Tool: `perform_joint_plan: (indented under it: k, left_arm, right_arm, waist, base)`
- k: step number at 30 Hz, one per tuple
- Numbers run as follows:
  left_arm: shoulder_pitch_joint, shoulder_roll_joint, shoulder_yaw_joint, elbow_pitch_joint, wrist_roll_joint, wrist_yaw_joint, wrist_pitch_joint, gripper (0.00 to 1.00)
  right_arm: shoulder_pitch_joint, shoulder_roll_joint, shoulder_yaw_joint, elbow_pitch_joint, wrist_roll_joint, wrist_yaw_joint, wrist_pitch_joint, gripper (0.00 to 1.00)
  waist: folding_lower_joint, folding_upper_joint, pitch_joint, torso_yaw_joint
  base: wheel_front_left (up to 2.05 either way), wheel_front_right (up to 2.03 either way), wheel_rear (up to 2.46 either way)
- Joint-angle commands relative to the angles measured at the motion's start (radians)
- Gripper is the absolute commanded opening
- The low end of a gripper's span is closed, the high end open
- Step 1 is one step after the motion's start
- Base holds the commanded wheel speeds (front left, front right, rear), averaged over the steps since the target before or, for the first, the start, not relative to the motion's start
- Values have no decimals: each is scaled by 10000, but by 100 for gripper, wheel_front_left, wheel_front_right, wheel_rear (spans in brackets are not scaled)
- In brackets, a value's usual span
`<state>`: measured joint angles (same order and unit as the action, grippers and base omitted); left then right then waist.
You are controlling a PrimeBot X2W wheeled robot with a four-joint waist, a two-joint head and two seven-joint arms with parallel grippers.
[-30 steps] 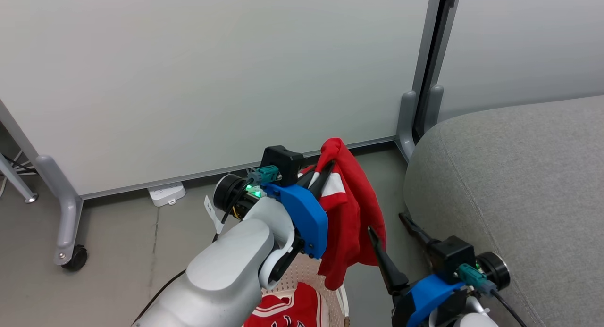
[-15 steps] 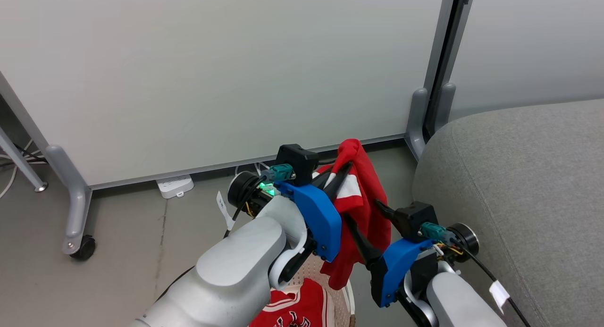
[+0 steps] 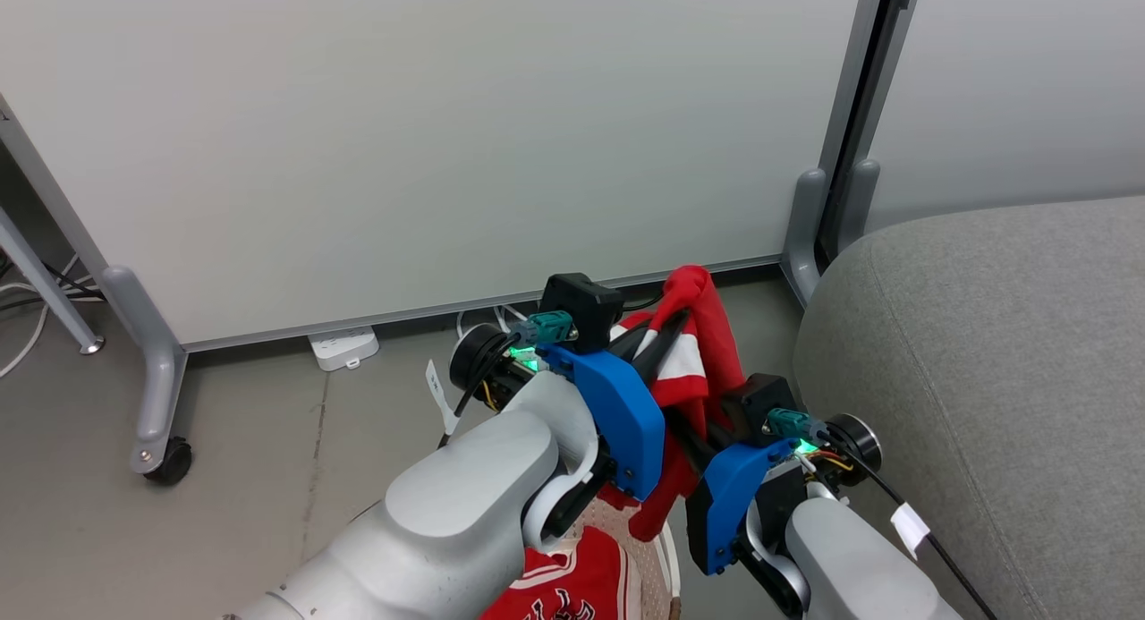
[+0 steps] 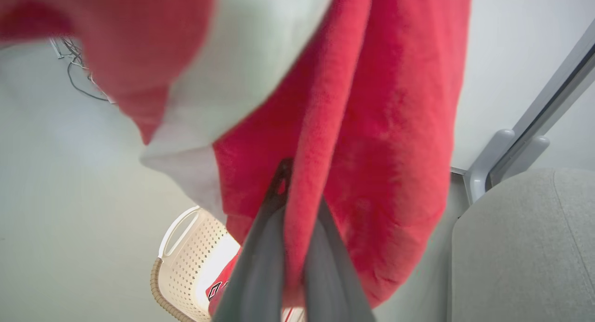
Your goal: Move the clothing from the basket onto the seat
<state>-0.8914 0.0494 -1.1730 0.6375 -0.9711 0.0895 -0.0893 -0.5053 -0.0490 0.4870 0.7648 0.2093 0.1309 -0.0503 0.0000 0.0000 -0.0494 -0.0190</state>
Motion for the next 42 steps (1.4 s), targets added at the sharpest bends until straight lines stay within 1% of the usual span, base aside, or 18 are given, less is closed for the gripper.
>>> perform_joint_plan:
  k: [1, 12, 20, 27, 28, 29, 33, 35, 38, 42]
  left_arm:
    - [-149, 22, -58, 29, -64, -22, -74, 0]
    - [-261, 22, -305, 220, -681, -103, -354, 0]
    - [-332, 22, -464, 279, -994, -100, -474, 0]
    - [-390, 20, -580, 345, -1178, -232, -707, 0]
    - [-430, 20, -586, 343, -1134, -237, -847, 42]
    - [-456, 20, -594, 355, -1082, -254, -980, 100]
    - [-232, 23, -486, 502, -992, -399, -1461, 100]
    - [-46, 69, -418, 532, -769, -558, -1648, 100]
    - [278, 365, -259, 380, -232, -759, -1768, 100]
    - [1264, 846, 781, -665, 776, -1005, -1755, 100]
  right_arm:
    - [-162, -22, 53, 105, 37, -3, -116, 0]
    - [-321, -24, 298, 641, -59, -3, -523, 0]
    - [-378, -24, 367, 771, -55, -3, -614, 0]
    - [-496, -24, 423, 782, -96, -3, -671, 0]
    - [-511, -24, 419, 768, -94, -3, -680, 0]
    - [-520, -24, 412, 749, -97, -3, -716, 0]
    - [-547, -24, 331, 641, -134, -3, -859, 0]
    - [-582, -24, 215, 606, -165, -3, -953, 0]
    - [-588, -22, 53, 584, -252, -3, -1071, 0]
    - [-553, -22, -233, 576, -425, -3, -1231, 0]
  waist:
    - [0, 0, -19, -11]
    - [0, 0, -220, -131]
    - [0, 0, -227, -167]
    - [0, 0, -165, -210]
    - [0, 0, -153, -224]
    - [0, 0, -142, -238]
    - [0, 0, -109, -312]
    - [0, 0, -89, -331]
    - [0, 0, -64, -361]
    - [0, 0, -5, -348]
  base:
    - [0, 0, 0]
    - [0, 0, 0]
    - [0, 0, 0]
    - [0, 0, 0]
    - [0, 0, 0]
    - [0, 0, 0]
    - [0, 0, 0]
    - [0, 0, 0]
    - [0, 0, 0]
    - [0, 0, 0]
